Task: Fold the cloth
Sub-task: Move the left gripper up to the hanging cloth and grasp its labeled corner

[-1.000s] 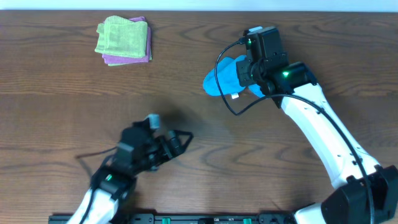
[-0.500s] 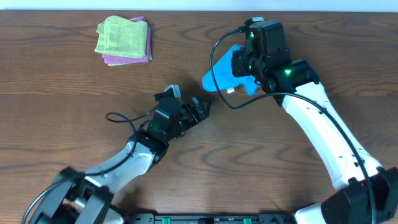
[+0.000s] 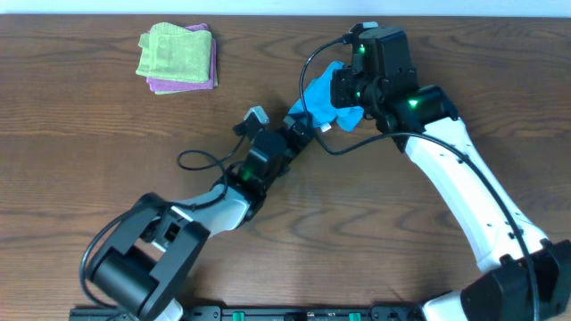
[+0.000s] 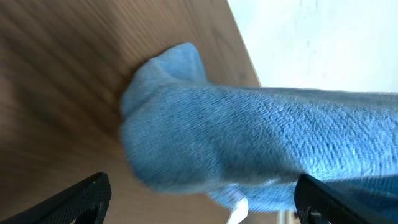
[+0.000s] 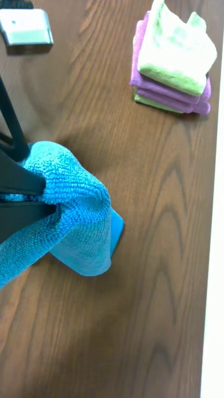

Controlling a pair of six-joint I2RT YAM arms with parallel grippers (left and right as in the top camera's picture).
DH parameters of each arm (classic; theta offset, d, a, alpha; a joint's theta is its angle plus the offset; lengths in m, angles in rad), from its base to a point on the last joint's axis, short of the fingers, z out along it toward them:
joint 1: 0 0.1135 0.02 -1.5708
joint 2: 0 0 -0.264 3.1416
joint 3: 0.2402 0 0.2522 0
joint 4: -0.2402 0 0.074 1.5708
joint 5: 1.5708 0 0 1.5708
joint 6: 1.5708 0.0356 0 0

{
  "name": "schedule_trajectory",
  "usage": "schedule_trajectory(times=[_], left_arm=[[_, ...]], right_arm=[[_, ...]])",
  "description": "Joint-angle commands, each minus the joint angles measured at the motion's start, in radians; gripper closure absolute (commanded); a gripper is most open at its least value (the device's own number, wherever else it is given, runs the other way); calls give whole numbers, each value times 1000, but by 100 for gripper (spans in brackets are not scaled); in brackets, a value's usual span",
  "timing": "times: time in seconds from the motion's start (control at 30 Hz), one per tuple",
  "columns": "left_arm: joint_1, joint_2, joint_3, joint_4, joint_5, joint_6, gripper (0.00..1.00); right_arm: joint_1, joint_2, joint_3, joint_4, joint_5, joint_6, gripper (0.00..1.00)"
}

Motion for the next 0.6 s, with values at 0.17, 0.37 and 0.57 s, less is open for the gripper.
schedule_trajectory(times=[0.17, 0.37, 0.57], left_arm=[[-27, 63, 102, 15, -136, -96, 5], [-45, 69, 124, 2, -175, -186, 5], [-63, 74, 124, -22, -272, -185, 5]], right_arm=[[6, -10, 26, 10, -6, 15, 99], [6, -10, 26, 15, -7, 16, 98], [11, -16, 26, 25, -11, 39, 99]])
